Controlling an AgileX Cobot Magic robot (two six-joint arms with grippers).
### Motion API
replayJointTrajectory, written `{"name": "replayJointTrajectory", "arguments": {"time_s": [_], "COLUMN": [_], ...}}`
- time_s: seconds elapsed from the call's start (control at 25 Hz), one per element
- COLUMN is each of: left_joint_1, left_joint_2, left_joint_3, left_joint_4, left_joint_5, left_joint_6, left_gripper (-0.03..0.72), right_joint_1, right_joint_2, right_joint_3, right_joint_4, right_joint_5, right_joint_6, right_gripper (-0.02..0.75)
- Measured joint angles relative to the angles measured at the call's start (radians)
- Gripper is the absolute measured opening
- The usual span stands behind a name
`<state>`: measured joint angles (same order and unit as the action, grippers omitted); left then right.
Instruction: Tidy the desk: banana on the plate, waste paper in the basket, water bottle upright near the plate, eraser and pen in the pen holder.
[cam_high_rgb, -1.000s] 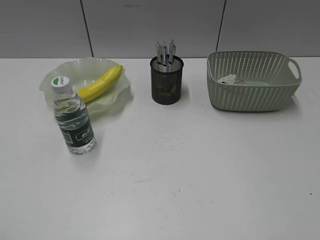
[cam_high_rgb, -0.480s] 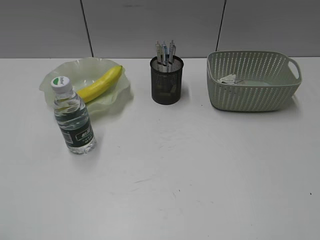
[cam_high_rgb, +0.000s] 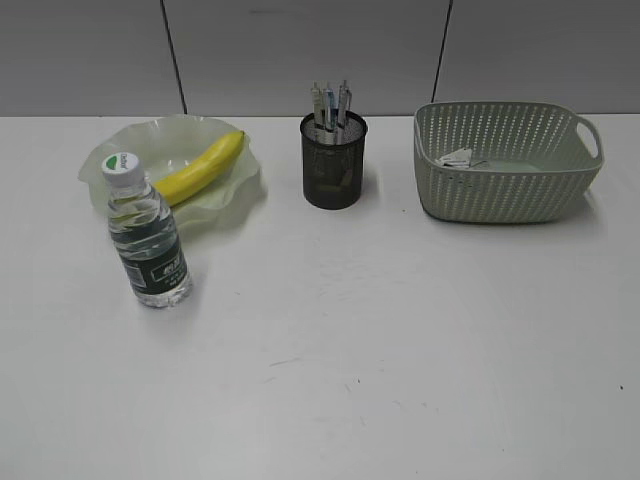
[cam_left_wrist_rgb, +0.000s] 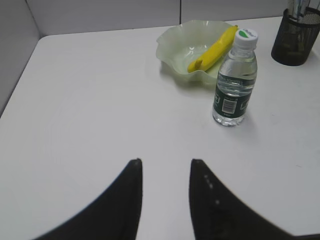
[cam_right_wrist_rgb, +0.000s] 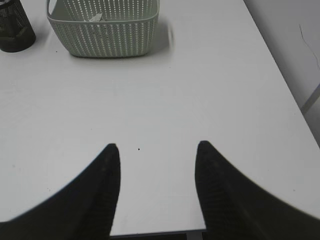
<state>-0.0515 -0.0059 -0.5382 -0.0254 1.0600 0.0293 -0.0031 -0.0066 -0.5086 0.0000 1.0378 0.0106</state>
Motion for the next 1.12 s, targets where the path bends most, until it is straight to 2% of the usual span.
{"name": "replayJointTrajectory", "arguments": {"time_s": [1.12], "left_joint_1": [0.000], "left_joint_2": [0.000], "left_joint_3": [0.000], "left_joint_4": [0.000], "left_joint_5": [0.000], "left_joint_6": [0.000], "left_gripper": [0.236], "right_joint_1": [0.000], "right_joint_2": [0.000], "right_joint_3": [0.000], "right_joint_4": [0.000], "right_joint_5": [0.000], "right_joint_6": [-0.002], "right_gripper": [0.393]}}
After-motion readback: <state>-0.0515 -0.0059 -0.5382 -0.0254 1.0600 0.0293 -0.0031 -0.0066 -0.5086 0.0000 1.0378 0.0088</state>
